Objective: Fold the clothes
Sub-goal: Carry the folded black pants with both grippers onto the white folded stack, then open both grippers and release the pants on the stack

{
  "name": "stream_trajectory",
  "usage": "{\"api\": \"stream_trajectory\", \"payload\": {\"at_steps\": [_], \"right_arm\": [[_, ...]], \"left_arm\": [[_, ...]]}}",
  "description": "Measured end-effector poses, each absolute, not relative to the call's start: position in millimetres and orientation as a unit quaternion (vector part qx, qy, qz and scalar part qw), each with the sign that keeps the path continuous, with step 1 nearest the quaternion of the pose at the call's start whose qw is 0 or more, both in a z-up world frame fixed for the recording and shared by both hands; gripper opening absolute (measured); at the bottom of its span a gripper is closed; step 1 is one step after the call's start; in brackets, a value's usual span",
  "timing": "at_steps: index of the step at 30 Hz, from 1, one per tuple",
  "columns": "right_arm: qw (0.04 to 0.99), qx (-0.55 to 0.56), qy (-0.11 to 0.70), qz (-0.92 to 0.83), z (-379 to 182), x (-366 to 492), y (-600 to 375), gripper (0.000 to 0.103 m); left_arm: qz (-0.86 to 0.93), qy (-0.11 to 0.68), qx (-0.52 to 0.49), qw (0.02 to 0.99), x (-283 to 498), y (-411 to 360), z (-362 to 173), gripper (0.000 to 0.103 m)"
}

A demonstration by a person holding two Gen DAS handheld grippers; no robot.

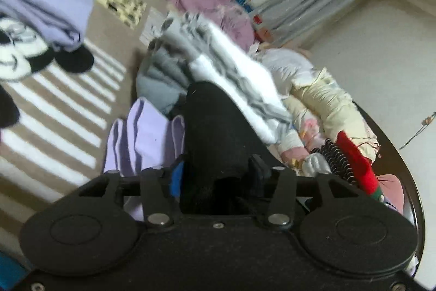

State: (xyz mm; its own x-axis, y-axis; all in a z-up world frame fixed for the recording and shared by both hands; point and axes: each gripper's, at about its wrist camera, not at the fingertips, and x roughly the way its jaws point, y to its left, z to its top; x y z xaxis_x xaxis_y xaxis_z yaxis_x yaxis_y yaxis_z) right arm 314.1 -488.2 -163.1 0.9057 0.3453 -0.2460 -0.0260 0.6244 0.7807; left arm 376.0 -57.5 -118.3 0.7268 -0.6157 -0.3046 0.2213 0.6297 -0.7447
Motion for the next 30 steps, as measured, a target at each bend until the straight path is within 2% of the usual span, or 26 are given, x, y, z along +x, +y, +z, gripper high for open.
{"api": "stream_trajectory", "payload": {"at_steps": [1, 3, 9, 13, 15, 18, 24, 30], "right_arm": [[0.881, 0.422, 0.184, 0.105, -162, 314, -489, 0.05], [0.902, 0.38, 0.182, 0.099, -149, 314, -483, 0.061], [0.92, 0.344, 0.171, 0.072, -133, 296, -482, 0.072], [0.93, 0.318, 0.165, 0.075, -119, 268, -473, 0.081], [0.928, 0.319, 0.177, 0.075, -113, 256, -467, 0.091], [0.928, 0.309, 0.196, 0.07, -101, 244, -455, 0.102], [0.93, 0.267, 0.242, 0.073, -72, 229, -422, 0.103], [0.94, 0.193, 0.276, 0.061, -53, 197, -399, 0.103]], "left_arm": [[-0.241, 0.275, -0.356, 0.86, 373, -56, -117, 0.055], [-0.239, 0.275, -0.349, 0.863, 368, -54, -112, 0.055], [-0.225, 0.277, -0.315, 0.879, 341, -54, -92, 0.065], [-0.21, 0.279, -0.249, 0.903, 319, -65, -74, 0.078], [-0.199, 0.281, -0.199, 0.918, 307, -72, -64, 0.082], [-0.183, 0.274, -0.133, 0.935, 288, -82, -52, 0.093], [-0.138, 0.25, -0.017, 0.958, 256, -106, -25, 0.103], [-0.121, 0.232, -0.005, 0.965, 225, -107, -5, 0.103]]}}
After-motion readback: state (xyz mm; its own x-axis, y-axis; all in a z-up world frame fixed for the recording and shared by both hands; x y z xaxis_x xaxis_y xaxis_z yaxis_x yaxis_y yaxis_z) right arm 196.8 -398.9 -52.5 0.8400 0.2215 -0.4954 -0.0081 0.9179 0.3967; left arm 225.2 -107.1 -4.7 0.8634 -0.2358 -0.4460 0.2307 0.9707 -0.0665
